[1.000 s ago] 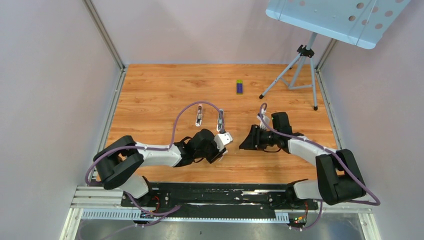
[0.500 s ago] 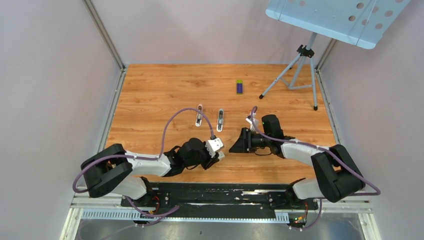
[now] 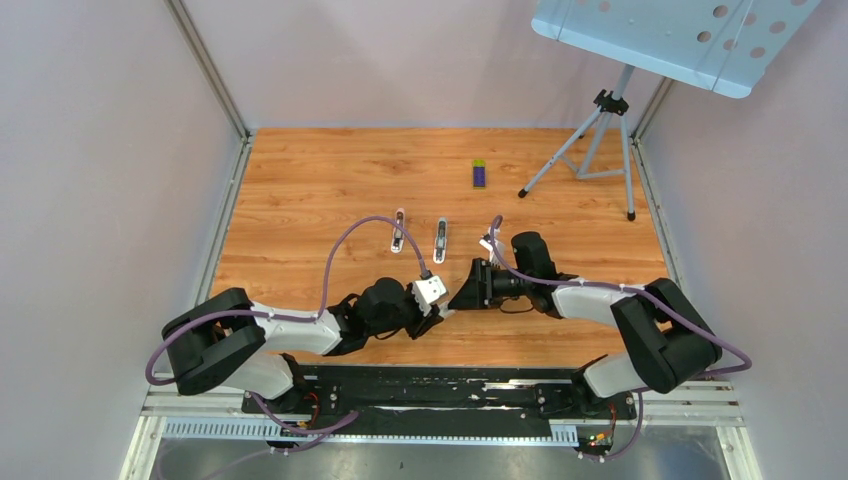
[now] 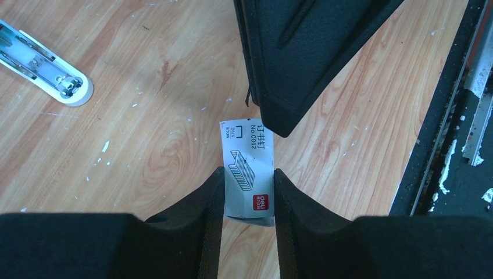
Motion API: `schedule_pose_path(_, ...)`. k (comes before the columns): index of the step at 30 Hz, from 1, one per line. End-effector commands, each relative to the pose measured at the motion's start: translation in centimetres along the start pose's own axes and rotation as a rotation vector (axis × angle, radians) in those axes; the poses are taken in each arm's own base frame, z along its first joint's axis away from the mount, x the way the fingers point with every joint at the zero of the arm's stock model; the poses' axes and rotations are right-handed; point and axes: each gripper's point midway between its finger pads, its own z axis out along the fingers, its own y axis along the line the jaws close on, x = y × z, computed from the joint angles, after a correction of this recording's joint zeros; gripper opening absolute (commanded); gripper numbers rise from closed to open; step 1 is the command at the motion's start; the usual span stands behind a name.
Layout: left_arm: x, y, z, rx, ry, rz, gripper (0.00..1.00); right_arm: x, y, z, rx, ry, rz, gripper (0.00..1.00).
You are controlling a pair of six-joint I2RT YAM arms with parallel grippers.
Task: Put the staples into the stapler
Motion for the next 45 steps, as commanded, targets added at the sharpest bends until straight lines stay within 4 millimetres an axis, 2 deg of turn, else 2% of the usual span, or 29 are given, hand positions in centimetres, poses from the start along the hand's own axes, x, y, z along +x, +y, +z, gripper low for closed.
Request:
schedule_pose_path(1,-0.5,-0.6,0.1,0.022,-0.034,0.017,0.34,0.1,0.3,0.3,-0.011,0.001,-0.007,0.55)
schedule_pose_path(17,-0.9,-0.9,0.6,0.04,-0.042,0.047,0.35,-0.1,0.9,0.3,-0.032,0.005,0.008,0.53)
schedule_pose_path(26,-1.4,-1.2,0.9,0.045,-0.049,0.048,0.35,0.5,1.5,0.3,-0.056,0.02,0.024,0.52)
schedule_pose_path(35,-1.8,-1.2,1.3,0.043,-0.057,0.066,0.35,1.5,0.5,0.8,-0.04,0.054,0.076,0.51)
schedule_pose_path(45,-0.8,-0.6,1.4,0.005,-0.036,0.078,0.35,1.8,-0.2,1.2,-0.013,0.073,0.139,0.49)
